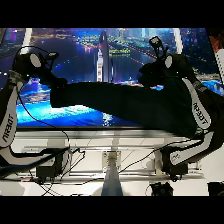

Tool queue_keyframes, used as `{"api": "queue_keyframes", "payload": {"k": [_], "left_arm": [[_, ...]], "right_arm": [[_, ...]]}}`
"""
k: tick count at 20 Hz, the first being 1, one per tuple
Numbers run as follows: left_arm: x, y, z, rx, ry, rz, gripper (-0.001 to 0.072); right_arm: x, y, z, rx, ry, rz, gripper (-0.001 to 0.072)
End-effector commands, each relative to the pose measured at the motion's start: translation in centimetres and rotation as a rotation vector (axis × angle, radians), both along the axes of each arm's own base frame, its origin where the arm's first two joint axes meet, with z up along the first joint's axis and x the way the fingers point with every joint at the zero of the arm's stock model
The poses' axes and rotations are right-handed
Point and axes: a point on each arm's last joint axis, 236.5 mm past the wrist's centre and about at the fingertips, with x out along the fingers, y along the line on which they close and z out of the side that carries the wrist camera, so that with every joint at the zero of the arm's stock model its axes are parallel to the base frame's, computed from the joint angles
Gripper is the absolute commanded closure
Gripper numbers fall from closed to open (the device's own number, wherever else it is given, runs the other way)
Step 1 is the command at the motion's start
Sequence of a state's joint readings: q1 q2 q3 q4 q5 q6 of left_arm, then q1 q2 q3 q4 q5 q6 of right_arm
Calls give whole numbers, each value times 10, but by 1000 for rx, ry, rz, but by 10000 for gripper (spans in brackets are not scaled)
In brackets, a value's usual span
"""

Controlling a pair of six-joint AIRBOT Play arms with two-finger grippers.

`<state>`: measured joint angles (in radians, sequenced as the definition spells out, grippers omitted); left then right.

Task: Fold the clothes and pants, and hang the long-sleeved shirts on hangers.

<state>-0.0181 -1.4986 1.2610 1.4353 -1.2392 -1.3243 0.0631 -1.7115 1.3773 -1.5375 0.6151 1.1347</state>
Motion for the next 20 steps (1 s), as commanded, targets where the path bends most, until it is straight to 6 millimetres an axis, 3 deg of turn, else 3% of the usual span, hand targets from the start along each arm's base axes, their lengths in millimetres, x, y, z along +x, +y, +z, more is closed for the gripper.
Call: {"api": "queue_keyframes", "payload": {"k": [1, 3, 4, 6, 9, 11, 14, 16, 18, 20], "left_arm": [[0, -1, -1, -1, 1, 0, 516], [0, -2, 0, -10, 0, 1, 508], [1, -6, 0, -23, -1, 5, 409], [5, -15, 2, -64, -19, 19, 180], [20, -38, 12, -174, -74, 59, 161], [34, -59, 27, -277, -122, 93, 161], [56, -85, 71, -420, -210, 120, 162], [66, -96, 105, -485, -277, 121, 162], [71, -101, 137, -522, -363, 105, 162], [69, -103, 161, -536, -430, 78, 162]], "right_arm": [[-1, -30, -6, 15, 20, -87, 108], [-11, -38, -13, 30, 73, -117, 179], [-16, -36, -16, 42, 98, -120, 317], [-21, -25, -18, 53, 124, -107, 661], [-29, -3, 1, 46, 126, -60, 684], [-29, 15, 43, 52, 49, -23, 684], [-37, 47, 138, 77, -140, 43, 684], [-61, 69, 206, 100, -262, 99, 684], [-96, 82, 262, 118, -344, 145, 684], [-137, 80, 298, 112, -376, 179, 684]]}}
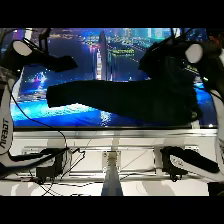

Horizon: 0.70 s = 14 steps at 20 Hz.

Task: Fold the clothes and pants, and hang the long-sleeved shirts on hangers.

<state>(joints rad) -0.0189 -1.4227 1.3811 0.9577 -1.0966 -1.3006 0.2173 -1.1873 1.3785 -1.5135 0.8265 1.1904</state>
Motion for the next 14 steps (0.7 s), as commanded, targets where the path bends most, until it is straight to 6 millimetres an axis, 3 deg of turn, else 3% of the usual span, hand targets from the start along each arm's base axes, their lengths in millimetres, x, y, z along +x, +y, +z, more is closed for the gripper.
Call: {"api": "queue_keyframes", "payload": {"k": [1, 3, 5, 8, 11, 14], "left_arm": [[3, -11, 51, -64, -127, -5, 162], [-1, -13, 60, -65, -147, -9, 163], [-3, -20, 60, -66, -146, -25, 162], [-11, -51, 48, -71, -118, -91, 162], [-20, -108, 18, -93, -67, -182, 162], [-27, -171, -29, -105, -17, -246, 159]], "right_arm": [[-75, 1, 67, -23, -67, 71, 684], [-124, -16, 68, -85, 10, 90, 685], [-175, -31, 54, -135, 147, 101, 684], [-233, -47, 36, -178, 321, 110, 684], [-247, -55, 29, -201, 378, 102, 684], [-239, -57, 29, -209, 366, 90, 683]]}}
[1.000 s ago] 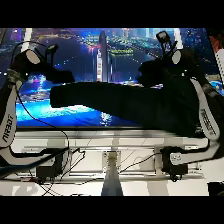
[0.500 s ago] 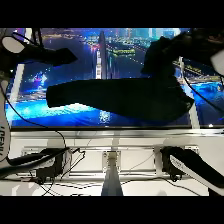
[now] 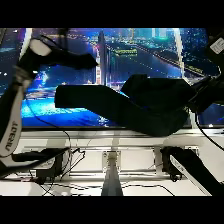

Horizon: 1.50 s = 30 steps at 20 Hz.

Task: Fold the clothes and pants, and hang the long-sleeved shirts on hangers.

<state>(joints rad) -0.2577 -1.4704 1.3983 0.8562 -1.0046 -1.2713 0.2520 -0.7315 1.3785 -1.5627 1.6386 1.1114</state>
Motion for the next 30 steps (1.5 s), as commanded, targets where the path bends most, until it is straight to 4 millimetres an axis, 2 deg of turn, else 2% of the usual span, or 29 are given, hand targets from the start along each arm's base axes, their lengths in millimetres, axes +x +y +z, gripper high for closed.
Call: {"api": "queue_keyframes", "payload": {"k": [1, 4, 5, 6, 10, 14, 21, 22, 24, 25, 26, 28, 30], "left_arm": [[-6, -67, -51, -6, 37, -53, 135], [-4, -105, -92, -79, 128, 10, 123], [-8, -115, -103, -114, 182, 20, 93], [-15, -124, -115, -142, 241, 23, 9], [-24, -133, -150, -149, 330, 23, 9], [-23, -139, -164, -134, 329, 2, 15], [-15, -180, -177, -142, 296, -51, 25], [-12, -183, -178, -144, 288, -50, 113], [2, -182, -173, -154, 253, -23, 386], [12, -179, -166, -164, 230, -6, 595], [23, -175, -156, -176, 208, 4, 680], [48, -165, -128, -210, 151, 29, 681], [78, -145, -82, -253, 66, 65, 681]], "right_arm": [[-6, -5, -5, -23, 30, -7, 683], [13, 0, -2, -11, -13, -8, 683], [18, 1, -3, -10, -17, -8, 683], [22, 2, -4, -9, -17, -7, 683], [30, 5, -15, -17, 24, -5, 683], [33, 6, -19, -20, 34, -5, 683], [36, 7, -17, -16, 20, -5, 683], [37, 7, -16, -15, 16, -5, 683], [39, 7, -15, -14, 8, -5, 683], [40, 8, -14, -12, 1, -5, 683], [42, 8, -13, -10, -9, -5, 683], [48, 9, -9, -3, -39, -6, 683], [57, 9, -2, 1, -88, -10, 683]]}}
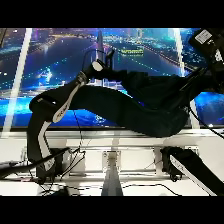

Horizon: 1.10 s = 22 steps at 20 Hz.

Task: Fold the clothes and pants, and hang the long-sleeved shirts on hangers.

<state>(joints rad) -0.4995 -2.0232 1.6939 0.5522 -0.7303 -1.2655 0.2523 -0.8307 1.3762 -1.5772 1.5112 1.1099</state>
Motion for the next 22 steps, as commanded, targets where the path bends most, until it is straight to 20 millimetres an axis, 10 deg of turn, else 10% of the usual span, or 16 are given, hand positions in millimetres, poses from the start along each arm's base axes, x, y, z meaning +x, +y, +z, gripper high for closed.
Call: {"api": "queue_keyframes", "payload": {"k": [1, 8, 14, 17, 22], "left_arm": [[47, 31, 73, -53, -158, 67, 681], [73, 179, 296, 51, -723, 189, 681], [51, 324, 390, 309, -915, 432, 681], [48, 386, 368, 387, -752, 581, 681], [18, 456, 235, 713, -273, 532, 681]], "right_arm": [[18, 1, 13, 8, -95, -7, 683], [69, 10, 50, 50, -334, -9, 683], [142, 27, -14, 26, -280, -5, 684], [190, 19, -75, 13, -210, -50, 683], [243, -7, -156, 178, -127, -299, 668]]}}
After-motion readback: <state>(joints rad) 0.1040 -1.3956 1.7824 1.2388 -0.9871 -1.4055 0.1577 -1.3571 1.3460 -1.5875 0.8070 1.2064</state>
